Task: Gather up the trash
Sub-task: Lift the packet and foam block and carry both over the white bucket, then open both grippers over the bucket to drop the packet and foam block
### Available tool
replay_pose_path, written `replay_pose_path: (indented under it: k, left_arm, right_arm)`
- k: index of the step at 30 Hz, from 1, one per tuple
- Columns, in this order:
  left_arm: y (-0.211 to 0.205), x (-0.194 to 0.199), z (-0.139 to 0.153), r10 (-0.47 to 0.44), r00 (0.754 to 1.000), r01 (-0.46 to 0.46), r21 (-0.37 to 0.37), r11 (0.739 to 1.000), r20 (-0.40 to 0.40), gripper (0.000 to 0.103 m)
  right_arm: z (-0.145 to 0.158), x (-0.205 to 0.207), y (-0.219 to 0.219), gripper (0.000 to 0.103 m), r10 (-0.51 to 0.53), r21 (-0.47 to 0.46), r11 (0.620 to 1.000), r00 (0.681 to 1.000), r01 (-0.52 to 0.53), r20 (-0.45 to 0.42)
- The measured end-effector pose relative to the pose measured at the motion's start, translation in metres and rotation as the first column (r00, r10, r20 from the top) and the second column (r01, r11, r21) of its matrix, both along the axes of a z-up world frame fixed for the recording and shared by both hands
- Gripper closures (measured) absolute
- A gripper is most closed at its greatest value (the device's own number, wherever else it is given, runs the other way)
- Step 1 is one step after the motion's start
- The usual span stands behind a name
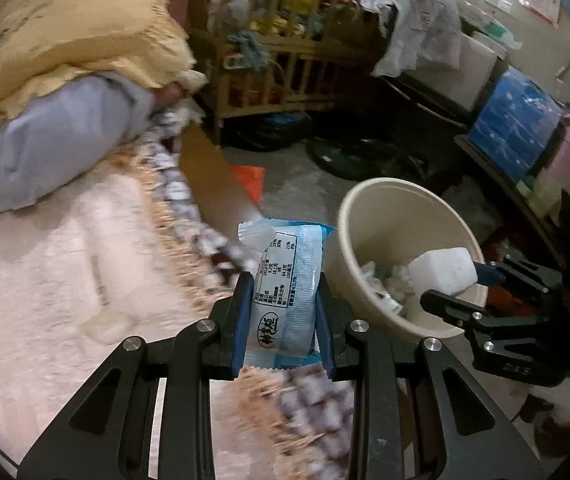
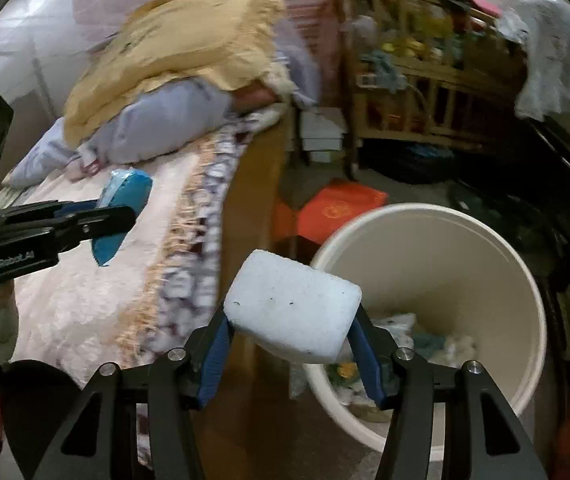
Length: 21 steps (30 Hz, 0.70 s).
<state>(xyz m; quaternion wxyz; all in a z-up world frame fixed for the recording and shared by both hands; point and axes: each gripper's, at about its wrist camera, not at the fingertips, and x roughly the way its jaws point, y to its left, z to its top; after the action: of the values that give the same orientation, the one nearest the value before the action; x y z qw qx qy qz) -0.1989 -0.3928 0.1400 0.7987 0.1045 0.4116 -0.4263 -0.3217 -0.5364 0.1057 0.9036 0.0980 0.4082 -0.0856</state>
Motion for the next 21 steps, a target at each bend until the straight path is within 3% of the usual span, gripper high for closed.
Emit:
replay_pose_path:
  k: [11,21]
  left_arm:
    - [-0.067,-0.028,-0.009,-0.117,0.99,0.117,-0.011,0.993,-0.072,0.077]
    - [-0.1,-0.028,-0.023,-0.14,0.979,0.136,-0.043,0.99,-0.145,0.076]
  right_arm:
    - [-0.012,-0.024,-0.053,0.05,-0.133,0.021,0.991,0.991,0.133,-0.029]
    - [-0.023,-0.027,-0.082,0.047,-0.202,0.033,0.978,0.978,0.204,-0.055]
